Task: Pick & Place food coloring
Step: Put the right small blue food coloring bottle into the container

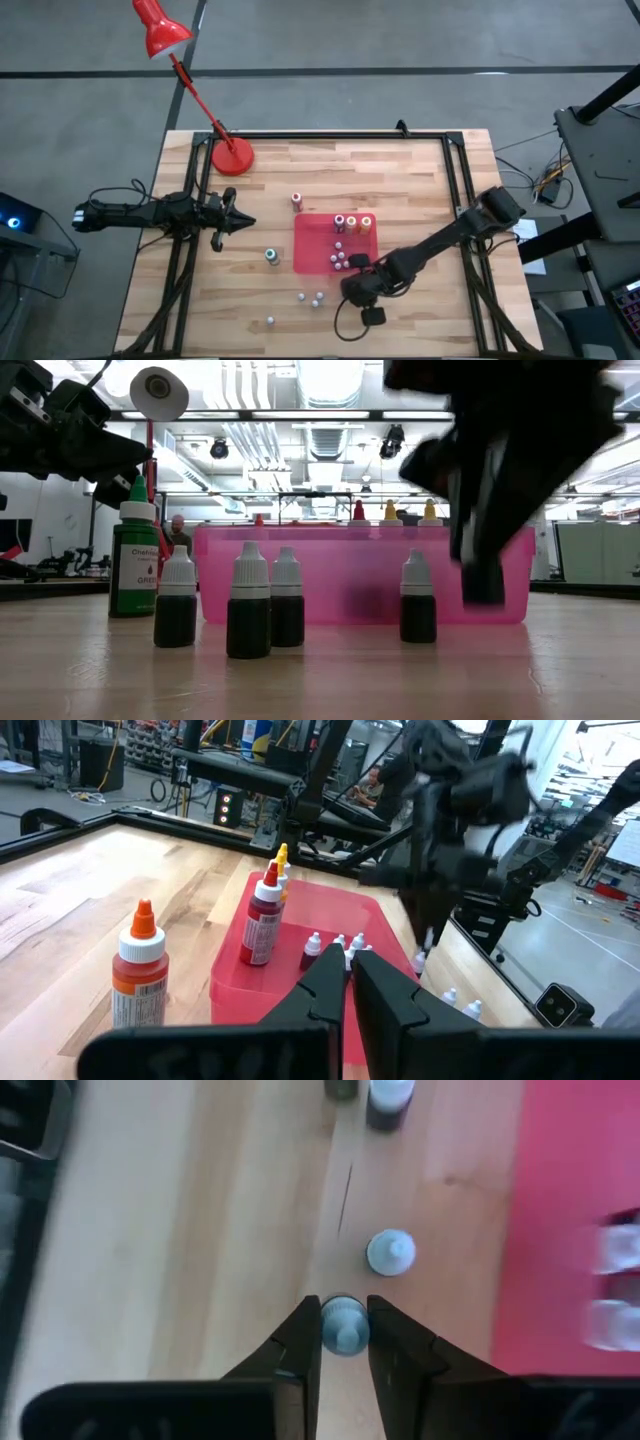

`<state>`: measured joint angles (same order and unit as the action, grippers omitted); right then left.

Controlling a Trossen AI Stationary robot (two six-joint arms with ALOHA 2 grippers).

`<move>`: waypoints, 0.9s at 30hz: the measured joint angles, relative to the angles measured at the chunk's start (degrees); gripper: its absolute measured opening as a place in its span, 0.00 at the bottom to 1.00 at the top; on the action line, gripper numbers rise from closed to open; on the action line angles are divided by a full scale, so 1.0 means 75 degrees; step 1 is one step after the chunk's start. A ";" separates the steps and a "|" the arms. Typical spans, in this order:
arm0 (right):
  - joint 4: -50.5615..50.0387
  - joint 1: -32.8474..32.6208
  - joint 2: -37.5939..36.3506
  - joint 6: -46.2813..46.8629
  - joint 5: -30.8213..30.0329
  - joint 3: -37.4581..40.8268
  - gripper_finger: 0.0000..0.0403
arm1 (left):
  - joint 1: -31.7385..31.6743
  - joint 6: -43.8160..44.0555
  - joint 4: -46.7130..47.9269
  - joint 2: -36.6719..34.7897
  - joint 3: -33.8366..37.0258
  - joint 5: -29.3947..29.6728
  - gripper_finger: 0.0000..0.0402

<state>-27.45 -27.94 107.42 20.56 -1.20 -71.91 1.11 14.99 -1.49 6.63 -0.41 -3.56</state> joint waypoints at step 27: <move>-0.1943 0.1692 -0.1157 -0.2024 -0.1045 -0.0125 0.15 | -0.0001 0.0001 -0.0001 -0.0001 0.0001 0.0001 0.00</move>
<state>-42.02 -15.25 98.74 5.38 -9.04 -72.85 1.10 15.00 -1.50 6.63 -0.40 -3.55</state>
